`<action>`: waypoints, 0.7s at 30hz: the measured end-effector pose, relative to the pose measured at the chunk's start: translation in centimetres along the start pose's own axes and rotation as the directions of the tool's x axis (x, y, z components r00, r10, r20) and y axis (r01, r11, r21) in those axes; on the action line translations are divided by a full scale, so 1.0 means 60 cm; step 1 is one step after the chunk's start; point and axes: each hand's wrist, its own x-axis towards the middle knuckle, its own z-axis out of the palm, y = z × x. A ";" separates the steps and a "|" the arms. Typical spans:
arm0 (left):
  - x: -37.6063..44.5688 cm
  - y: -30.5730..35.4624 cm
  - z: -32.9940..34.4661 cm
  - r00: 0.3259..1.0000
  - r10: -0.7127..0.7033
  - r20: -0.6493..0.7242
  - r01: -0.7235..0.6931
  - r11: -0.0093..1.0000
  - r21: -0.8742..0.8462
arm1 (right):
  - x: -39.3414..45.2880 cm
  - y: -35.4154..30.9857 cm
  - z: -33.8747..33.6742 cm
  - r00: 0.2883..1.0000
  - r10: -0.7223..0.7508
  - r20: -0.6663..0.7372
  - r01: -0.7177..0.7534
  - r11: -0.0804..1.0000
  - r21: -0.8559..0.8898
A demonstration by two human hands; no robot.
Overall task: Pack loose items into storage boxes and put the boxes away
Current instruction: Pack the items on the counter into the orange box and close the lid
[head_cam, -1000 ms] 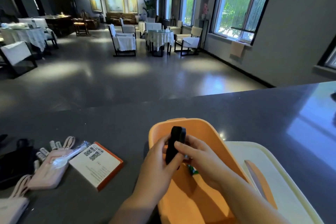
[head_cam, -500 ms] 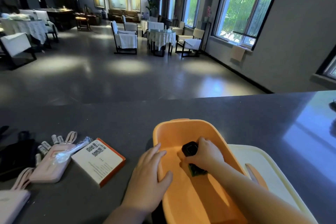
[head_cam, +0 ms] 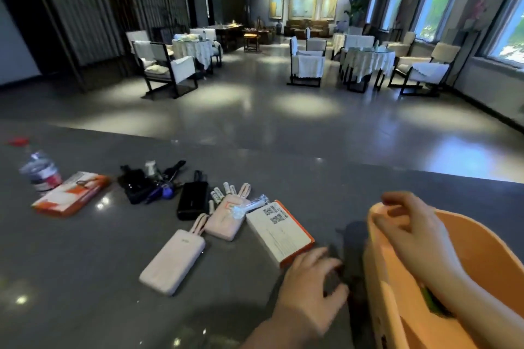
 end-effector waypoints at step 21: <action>-0.105 -0.315 -0.269 0.849 -0.457 -0.266 0.495 0.863 0.098 | 0.019 -0.196 0.409 0.808 0.139 0.573 0.028 0.962 -0.272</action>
